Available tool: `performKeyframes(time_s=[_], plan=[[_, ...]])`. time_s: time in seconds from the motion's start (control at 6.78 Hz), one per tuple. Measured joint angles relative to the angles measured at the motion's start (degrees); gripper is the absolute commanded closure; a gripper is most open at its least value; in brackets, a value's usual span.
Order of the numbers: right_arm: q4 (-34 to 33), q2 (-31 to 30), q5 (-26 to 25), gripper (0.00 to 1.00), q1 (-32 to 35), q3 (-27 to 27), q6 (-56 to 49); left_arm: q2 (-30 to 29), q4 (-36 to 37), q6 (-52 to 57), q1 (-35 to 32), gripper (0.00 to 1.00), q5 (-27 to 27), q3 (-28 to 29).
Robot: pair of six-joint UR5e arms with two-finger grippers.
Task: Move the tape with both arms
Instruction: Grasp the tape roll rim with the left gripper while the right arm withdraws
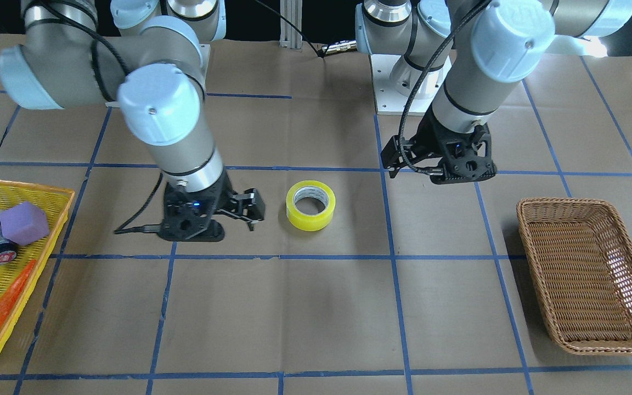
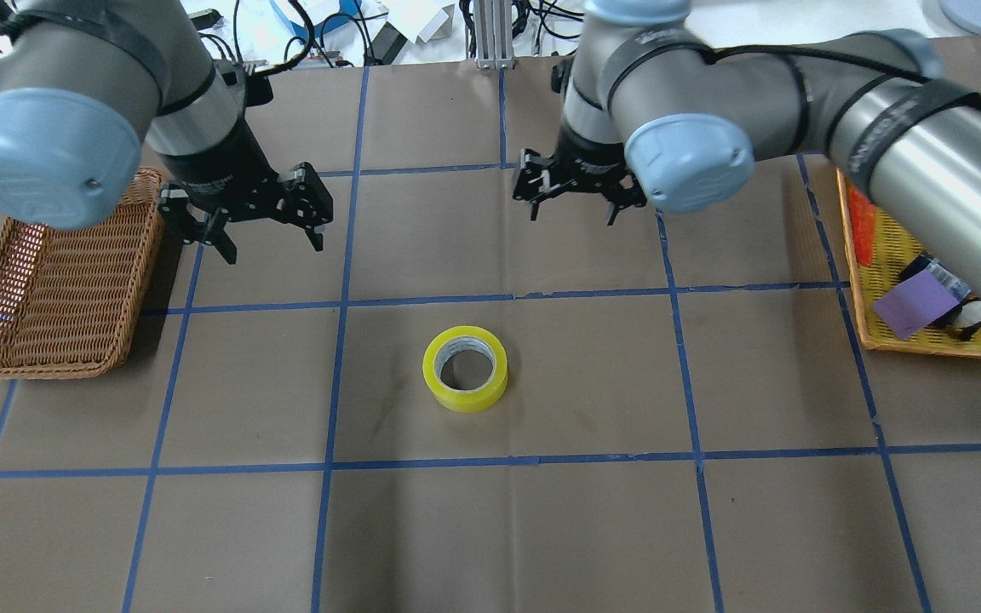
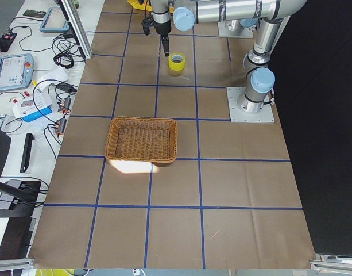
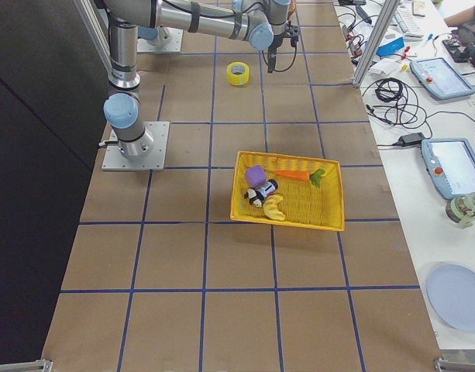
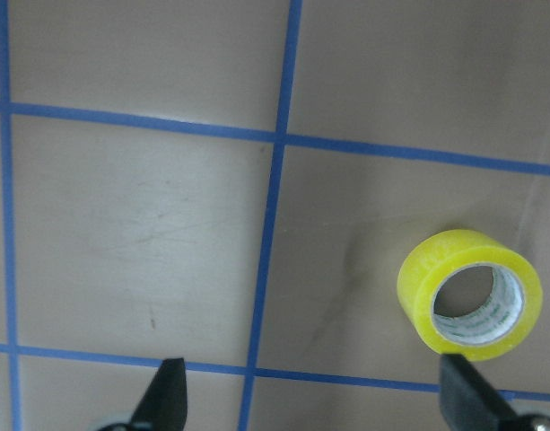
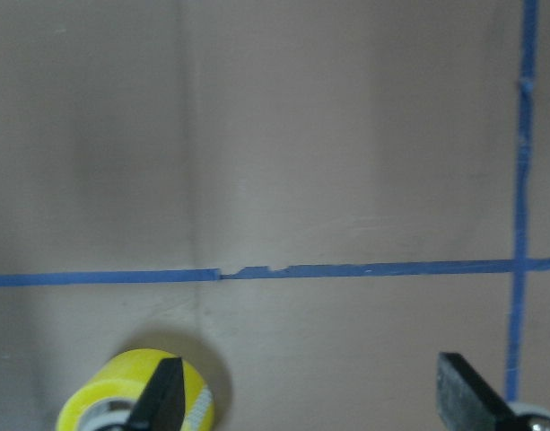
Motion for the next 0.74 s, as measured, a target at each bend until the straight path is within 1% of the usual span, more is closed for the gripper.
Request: performKeyframes(time_s=[0.15,0.3,0.44,0.59,0.74], plan=[[1.92,-3.09,-2.72,0.0,-3.93,-0.21,-5.57,-1.27,7.1,-2.78,-2.36,0.0,-1.18,-5.24],[4.26,-6.16,-3.83,0.0,-6.7,0.03,-8.89,-2.92,17.18,-5.25,-5.72,0.0,-1.49,-11.68],[5.55,-8.64,-4.14,0.0,-8.01,0.68,-10.47,-5.07,27.47,-8.38,-8.28,0.0,-1.51,-17.65],[6.07,-9.88,-4.13,0.0,-8.46,1.49,-11.09,-7.32,35.22,-10.93,-9.87,0.0,-1.57,-21.85],[6.24,-10.34,-4.07,0.0,-8.69,2.29,-11.34,-9.08,39.41,-12.19,-10.9,0.0,-1.8,-24.03]])
